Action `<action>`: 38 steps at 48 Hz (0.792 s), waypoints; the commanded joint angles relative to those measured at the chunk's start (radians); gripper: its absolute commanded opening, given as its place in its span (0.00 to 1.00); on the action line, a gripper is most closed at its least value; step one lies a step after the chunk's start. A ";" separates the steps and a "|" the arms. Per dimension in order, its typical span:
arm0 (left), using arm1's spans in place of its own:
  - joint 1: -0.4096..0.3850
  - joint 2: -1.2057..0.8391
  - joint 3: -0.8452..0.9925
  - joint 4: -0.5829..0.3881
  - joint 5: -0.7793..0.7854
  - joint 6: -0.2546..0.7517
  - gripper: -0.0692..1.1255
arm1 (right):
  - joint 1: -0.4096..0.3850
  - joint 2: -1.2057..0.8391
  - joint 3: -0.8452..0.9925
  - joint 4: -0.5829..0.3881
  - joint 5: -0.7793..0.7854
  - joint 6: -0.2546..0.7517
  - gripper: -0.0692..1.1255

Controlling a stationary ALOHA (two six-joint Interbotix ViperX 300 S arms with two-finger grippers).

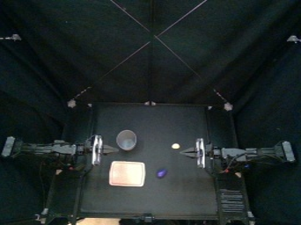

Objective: Pick the eggplant then place it in the grey bowl
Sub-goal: Pick the eggplant

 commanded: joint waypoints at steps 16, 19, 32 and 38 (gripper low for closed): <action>0.000 0.008 0.002 0.000 -0.002 0.003 0.03 | 0.129 0.287 -0.069 -0.025 0.153 0.002 0.16; 0.002 0.008 0.002 0.002 -0.003 0.005 0.03 | 0.161 0.357 -0.087 -0.025 0.170 0.002 0.20; 0.002 0.003 0.002 0.009 -0.002 0.005 0.03 | 0.233 0.666 -0.206 -0.012 0.178 0.005 0.51; 0.000 0.002 0.003 0.009 -0.002 0.005 0.03 | 0.230 0.767 -0.252 0.000 0.189 0.003 0.69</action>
